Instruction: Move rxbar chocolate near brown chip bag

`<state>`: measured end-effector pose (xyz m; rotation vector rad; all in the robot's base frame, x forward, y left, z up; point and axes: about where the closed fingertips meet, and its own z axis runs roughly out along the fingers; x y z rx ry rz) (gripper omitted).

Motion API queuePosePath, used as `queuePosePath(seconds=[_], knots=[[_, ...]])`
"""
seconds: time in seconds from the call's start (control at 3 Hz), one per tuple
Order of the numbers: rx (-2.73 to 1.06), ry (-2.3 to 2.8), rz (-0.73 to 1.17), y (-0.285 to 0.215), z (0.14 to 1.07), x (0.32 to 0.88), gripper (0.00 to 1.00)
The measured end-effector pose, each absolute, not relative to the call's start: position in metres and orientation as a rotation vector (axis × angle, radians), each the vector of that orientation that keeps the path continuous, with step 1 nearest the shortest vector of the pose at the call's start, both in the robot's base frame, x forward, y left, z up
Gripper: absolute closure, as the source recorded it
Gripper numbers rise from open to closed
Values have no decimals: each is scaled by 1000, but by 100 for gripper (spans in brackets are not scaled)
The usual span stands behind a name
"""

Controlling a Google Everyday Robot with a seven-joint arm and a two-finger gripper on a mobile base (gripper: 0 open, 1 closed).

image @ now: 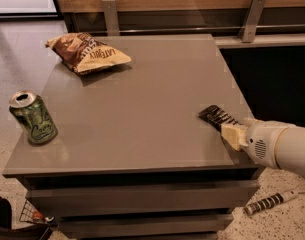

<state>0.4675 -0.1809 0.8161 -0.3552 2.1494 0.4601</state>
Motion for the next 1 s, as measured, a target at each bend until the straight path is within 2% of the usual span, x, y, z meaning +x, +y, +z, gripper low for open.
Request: queuePosePath(seconds=[0.33, 1.0], knots=[[-355, 2149, 460, -181, 816, 468, 84], [-356, 2149, 460, -181, 817, 468, 37]])
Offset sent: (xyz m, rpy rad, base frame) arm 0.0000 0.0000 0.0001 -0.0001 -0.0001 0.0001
